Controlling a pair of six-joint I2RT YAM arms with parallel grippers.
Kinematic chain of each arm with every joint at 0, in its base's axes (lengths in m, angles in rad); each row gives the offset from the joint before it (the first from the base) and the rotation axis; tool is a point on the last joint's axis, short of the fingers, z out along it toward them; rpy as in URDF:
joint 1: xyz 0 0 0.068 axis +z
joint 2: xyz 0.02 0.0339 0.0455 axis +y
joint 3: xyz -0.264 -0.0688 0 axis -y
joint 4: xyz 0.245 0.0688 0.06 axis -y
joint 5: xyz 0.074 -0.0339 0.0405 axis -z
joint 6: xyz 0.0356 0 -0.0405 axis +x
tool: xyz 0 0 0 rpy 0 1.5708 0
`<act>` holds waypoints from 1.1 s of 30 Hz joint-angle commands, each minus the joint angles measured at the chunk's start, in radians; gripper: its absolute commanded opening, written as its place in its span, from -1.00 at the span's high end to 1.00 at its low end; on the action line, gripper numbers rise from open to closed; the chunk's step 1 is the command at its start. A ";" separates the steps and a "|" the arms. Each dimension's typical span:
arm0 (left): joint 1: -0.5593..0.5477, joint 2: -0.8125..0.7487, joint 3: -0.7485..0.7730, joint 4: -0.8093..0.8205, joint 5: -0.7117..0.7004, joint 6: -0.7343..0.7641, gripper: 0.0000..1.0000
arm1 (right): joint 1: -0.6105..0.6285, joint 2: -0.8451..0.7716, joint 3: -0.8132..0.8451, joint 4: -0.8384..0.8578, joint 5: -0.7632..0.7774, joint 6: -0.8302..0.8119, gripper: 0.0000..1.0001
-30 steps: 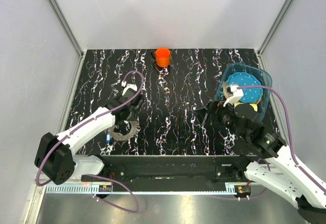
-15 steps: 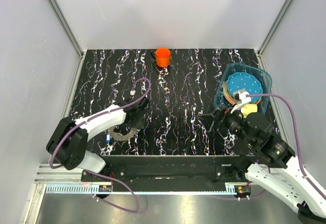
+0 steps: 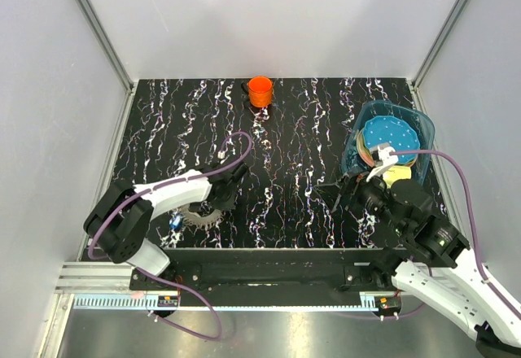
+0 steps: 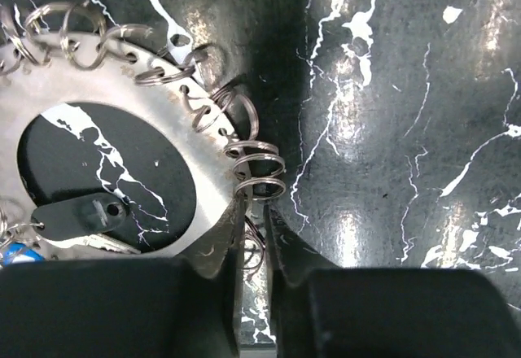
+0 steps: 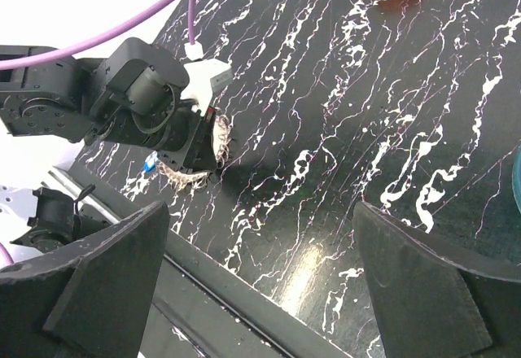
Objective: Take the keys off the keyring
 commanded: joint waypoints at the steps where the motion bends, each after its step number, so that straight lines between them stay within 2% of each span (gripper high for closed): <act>1: -0.023 -0.013 0.005 0.050 0.037 -0.018 0.97 | -0.003 0.017 -0.003 0.042 -0.015 0.009 -1.00; 5: -0.041 -0.065 0.040 0.094 0.098 -0.013 1.00 | -0.005 0.023 -0.040 0.095 -0.015 0.076 -0.99; 11: -0.045 -0.206 0.034 0.238 0.231 -0.043 1.00 | -0.005 0.077 -0.186 0.330 -0.038 0.284 -0.86; 15: -0.045 -0.275 -0.006 0.303 0.313 -0.047 1.00 | -0.003 0.213 -0.217 0.427 0.039 0.436 -0.80; 20: -0.045 -0.349 -0.068 0.382 0.377 -0.049 1.00 | -0.005 0.410 -0.161 0.462 0.083 0.535 -0.75; 26: -0.045 -0.439 -0.185 0.476 0.420 -0.052 1.00 | -0.002 0.690 -0.074 0.509 0.038 0.662 -0.68; 33: -0.045 -0.453 -0.243 0.544 0.452 -0.063 1.00 | -0.002 0.878 -0.017 0.542 -0.067 0.802 -0.59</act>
